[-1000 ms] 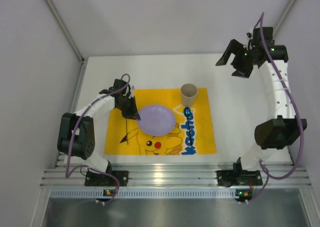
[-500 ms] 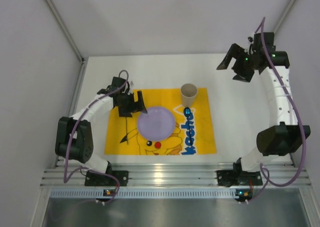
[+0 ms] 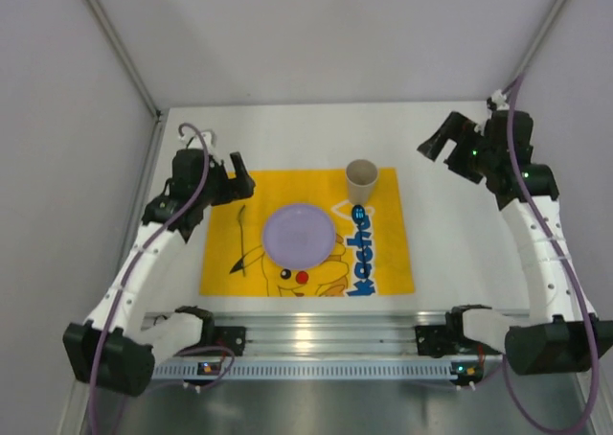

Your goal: Set the dinner table for one person

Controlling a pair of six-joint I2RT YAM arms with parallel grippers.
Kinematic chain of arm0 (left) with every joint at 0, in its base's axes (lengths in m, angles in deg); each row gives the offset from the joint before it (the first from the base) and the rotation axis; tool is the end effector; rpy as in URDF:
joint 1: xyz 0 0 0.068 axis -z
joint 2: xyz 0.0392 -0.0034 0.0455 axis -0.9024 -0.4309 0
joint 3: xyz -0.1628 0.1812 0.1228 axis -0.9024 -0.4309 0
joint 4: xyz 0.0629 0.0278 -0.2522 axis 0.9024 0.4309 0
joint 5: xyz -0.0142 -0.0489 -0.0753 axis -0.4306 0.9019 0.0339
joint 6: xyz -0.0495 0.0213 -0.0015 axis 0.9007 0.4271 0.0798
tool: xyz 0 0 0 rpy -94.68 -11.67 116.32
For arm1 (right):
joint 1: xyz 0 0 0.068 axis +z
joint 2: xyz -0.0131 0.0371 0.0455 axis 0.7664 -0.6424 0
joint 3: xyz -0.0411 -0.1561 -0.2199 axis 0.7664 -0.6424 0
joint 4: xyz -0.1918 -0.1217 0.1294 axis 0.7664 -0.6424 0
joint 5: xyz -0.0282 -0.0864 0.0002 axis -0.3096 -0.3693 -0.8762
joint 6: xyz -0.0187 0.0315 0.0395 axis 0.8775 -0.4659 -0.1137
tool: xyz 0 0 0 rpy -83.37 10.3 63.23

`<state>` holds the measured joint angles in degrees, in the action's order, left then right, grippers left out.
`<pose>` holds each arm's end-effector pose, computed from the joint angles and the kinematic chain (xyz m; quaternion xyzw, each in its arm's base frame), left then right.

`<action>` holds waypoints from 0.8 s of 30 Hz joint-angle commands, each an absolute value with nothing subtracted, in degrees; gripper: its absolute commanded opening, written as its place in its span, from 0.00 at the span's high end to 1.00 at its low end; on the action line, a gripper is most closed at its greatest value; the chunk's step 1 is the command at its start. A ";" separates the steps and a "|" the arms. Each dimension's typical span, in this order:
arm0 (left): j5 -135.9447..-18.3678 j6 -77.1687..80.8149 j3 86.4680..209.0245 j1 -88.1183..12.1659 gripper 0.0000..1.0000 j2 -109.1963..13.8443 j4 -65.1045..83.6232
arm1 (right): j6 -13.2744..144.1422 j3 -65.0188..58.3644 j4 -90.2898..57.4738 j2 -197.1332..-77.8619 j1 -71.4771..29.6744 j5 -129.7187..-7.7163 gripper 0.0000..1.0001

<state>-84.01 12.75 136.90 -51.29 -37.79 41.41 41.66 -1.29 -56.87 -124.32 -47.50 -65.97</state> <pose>0.2431 -0.0579 0.3340 -0.0661 0.8814 -0.1536 0.4418 0.2446 0.0172 0.4021 0.1673 0.8529 0.2148 0.4455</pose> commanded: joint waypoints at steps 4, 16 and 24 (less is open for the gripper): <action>-95.34 7.82 120.94 -51.20 0.01 -18.68 30.96 | 38.77 -20.14 -53.60 -114.80 -45.90 -66.62 0.00; -95.00 5.01 126.55 -51.29 0.03 -32.29 45.81 | 41.40 -29.74 -45.70 -115.65 -45.63 -49.92 0.00; -99.38 3.78 125.15 -51.47 0.03 -32.65 41.69 | 42.36 -27.82 -45.07 -116.45 -43.00 -51.38 0.00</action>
<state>-95.83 5.29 124.33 -51.31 -33.15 44.55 40.79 -31.59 -47.98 -116.25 -45.25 -51.06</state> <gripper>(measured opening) 0.974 0.996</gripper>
